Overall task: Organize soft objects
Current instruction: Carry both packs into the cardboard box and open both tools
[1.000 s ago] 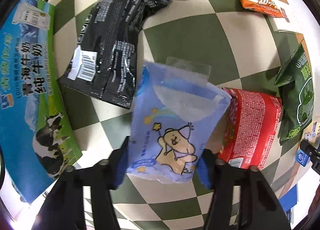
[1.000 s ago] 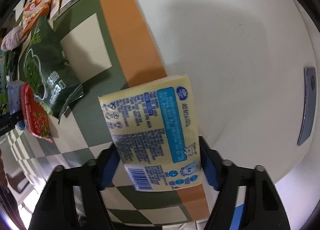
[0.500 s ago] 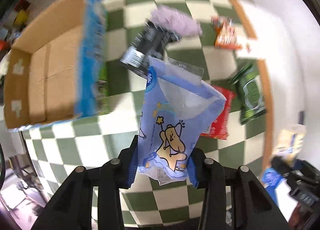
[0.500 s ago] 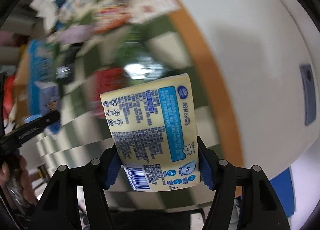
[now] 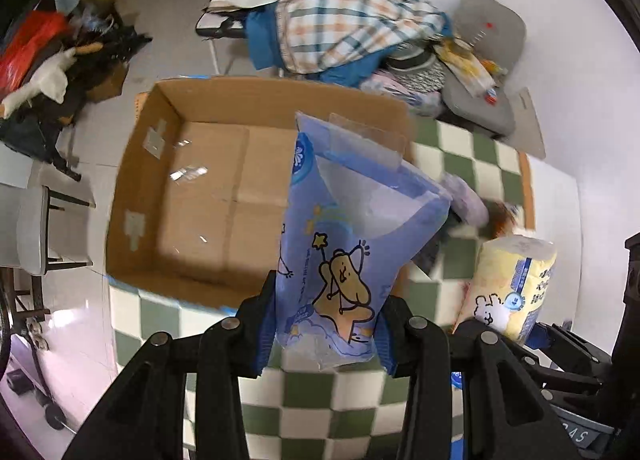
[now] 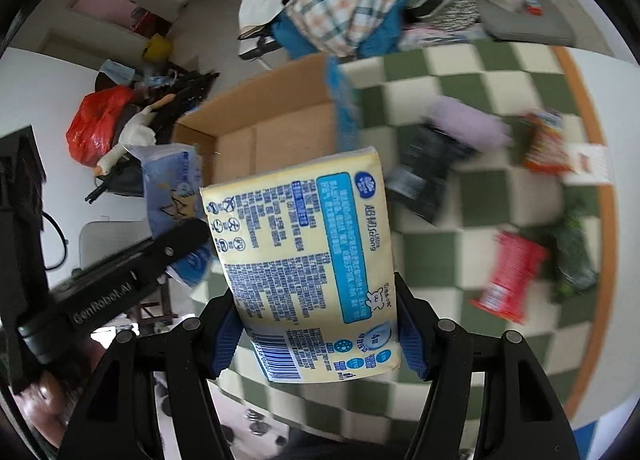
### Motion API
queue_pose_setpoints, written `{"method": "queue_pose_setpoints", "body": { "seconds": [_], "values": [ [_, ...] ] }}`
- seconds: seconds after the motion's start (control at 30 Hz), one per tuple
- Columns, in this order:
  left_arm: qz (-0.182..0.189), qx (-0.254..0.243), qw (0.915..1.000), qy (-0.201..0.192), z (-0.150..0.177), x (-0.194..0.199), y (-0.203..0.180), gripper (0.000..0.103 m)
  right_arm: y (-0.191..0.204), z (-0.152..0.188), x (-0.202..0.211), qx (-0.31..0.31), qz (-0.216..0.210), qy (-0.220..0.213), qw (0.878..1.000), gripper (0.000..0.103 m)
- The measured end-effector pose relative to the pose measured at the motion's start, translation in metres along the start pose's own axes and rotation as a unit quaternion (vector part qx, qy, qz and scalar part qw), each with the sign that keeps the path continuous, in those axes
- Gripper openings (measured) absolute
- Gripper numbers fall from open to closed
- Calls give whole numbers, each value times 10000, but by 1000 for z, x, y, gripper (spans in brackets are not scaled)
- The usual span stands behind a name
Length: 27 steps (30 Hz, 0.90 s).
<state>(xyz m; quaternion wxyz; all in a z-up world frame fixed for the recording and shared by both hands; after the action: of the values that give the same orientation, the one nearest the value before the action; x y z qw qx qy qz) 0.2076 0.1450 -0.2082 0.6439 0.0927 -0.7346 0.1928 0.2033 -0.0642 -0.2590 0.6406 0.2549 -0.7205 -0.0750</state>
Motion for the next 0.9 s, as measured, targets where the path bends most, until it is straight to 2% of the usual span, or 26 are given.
{"method": "queue_pose_setpoints", "body": {
  "seconds": [0.07,0.17,0.3,0.37,0.5,0.77,0.9],
  "values": [
    [12,147,9998,107,-22,-12,22,38,21,-27,-19,-4,87,7,10000,68],
    [31,287,9991,311,-49,-48,33,38,43,-60,-54,-45,163,95,9998,68],
    [176,480,9967,626,-81,-98,39,38,53,-97,-102,-74,385,256,9989,68],
    [365,613,9938,852,-87,-118,42,39,53,-112,-128,-106,454,323,9984,68],
    [431,573,9911,1119,-90,-145,42,39,49,-125,-164,-160,597,470,9970,68],
    [557,559,9859,1473,-102,-182,41,42,36,-144,-202,-85,974,619,9933,69],
    [538,639,9851,1503,-108,-187,46,51,33,-152,-215,-26,993,661,9929,70]
  ]
}}
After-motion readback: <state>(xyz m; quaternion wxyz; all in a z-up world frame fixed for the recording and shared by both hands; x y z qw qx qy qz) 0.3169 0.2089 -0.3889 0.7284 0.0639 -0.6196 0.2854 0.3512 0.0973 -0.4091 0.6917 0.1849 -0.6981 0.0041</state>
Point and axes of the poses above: each gripper's, at about its wrist camera, not at the fingertips, and x roughly against the way its jaws point, y to its left, z to its underside, the point moved 5 cm from there along -x, roughly the way its jaws point, and after that the axes turned 12 degrees about x, right-handed, at the moved point
